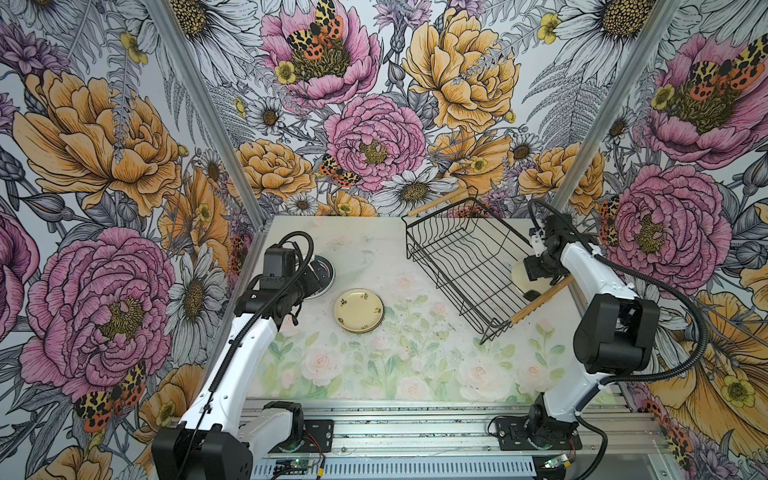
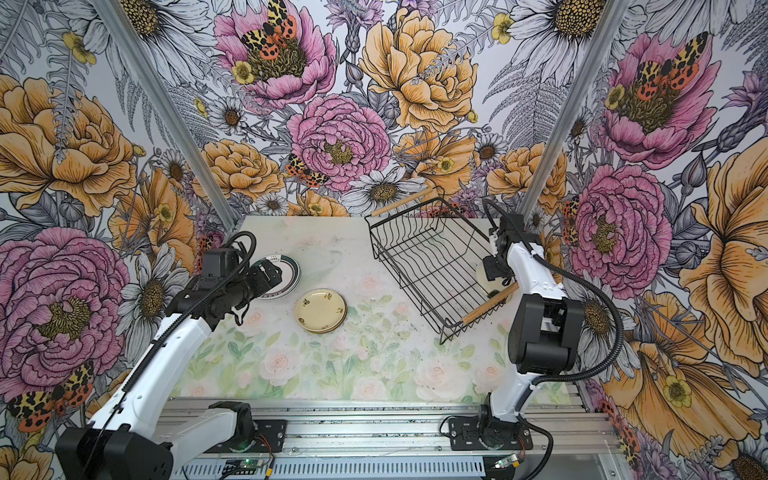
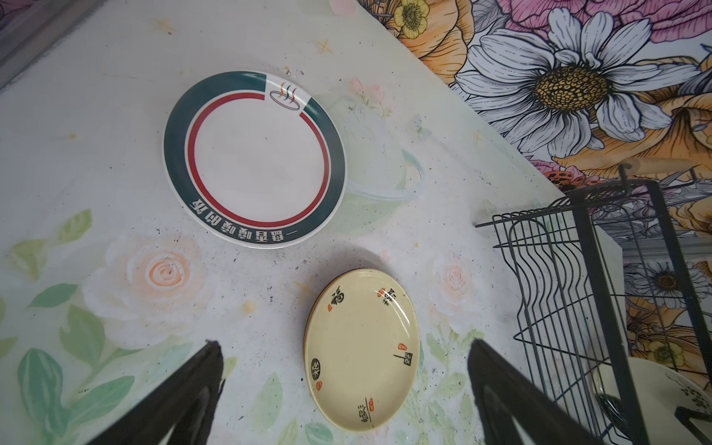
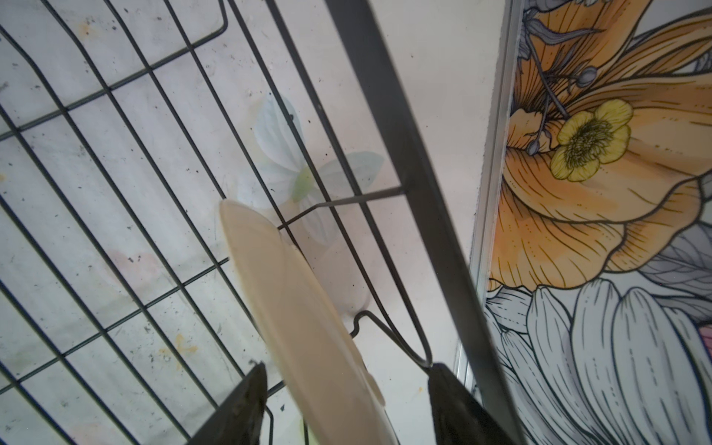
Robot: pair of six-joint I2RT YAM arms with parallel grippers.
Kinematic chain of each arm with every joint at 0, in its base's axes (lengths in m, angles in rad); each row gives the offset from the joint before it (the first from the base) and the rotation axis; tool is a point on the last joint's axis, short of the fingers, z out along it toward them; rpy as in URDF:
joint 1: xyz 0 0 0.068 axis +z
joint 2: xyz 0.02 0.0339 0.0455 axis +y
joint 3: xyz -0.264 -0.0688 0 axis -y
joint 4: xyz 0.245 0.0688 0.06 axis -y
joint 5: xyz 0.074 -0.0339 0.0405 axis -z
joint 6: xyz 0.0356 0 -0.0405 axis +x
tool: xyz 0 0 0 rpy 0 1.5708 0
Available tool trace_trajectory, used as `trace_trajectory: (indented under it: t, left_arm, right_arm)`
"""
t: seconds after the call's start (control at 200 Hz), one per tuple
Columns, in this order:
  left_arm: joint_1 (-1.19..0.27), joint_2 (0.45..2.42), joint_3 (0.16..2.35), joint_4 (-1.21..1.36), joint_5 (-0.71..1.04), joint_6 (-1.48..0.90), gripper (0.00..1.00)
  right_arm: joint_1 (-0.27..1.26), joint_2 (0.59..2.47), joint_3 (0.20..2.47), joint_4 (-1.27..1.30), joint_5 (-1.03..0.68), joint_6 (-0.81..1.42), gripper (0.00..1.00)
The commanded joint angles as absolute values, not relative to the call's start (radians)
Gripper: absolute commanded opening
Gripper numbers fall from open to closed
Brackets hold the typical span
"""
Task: Unload the plates from the dish rack
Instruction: 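Open and lift the left gripper while the right gripper grasps the last cream plate, then lift the floral cream plate up out of the rack with the right gripper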
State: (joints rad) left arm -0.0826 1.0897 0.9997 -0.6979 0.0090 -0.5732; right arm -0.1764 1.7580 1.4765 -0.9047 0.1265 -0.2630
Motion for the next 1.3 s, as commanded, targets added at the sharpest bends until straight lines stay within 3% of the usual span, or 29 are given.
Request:
trace_trajectory:
  t: [0.0,0.2,0.44,0.65,0.856,1.061,1.106,1.186,1.231,1.296]
  left_arm:
    - [-0.069,1.062,0.982,-0.648,0.015,-0.581,0.99]
    - [-0.062,1.027,0.953,-0.611,0.017,-0.586,0.99]
    - [-0.054,1.006,0.927,-0.592,0.015,-0.589,0.99]
    - [-0.047,1.007,0.910,-0.569,0.017,-0.583,0.99]
    - [-0.033,1.022,0.917,-0.560,0.007,-0.570,0.99]
    - [-0.034,1.018,0.904,-0.543,-0.003,-0.579,0.99]
    - [-0.033,1.016,0.899,-0.539,-0.003,-0.579,0.99]
    - [-0.032,1.015,0.894,-0.535,-0.004,-0.581,0.99]
    - [-0.032,1.016,0.891,-0.532,-0.004,-0.581,0.99]
    - [-0.033,1.018,0.887,-0.527,-0.005,-0.585,0.99]
  right_arm:
    - [-0.182,1.795,1.479,-0.902,0.149,-0.315,0.66]
    - [-0.186,1.827,1.486,-0.901,0.184,-0.345,0.63]
    - [-0.191,1.827,1.488,-0.901,0.176,-0.365,0.50]
    - [-0.191,1.820,1.477,-0.900,0.173,-0.377,0.47]
    - [-0.191,1.809,1.474,-0.901,0.175,-0.394,0.32]
    - [-0.191,1.796,1.470,-0.899,0.184,-0.411,0.25]
    - [-0.190,1.794,1.471,-0.900,0.183,-0.416,0.18]
    - [-0.192,1.783,1.468,-0.897,0.180,-0.425,0.16]
    - [-0.190,1.777,1.471,-0.895,0.181,-0.429,0.04]
    - [-0.190,1.761,1.473,-0.893,0.171,-0.436,0.03]
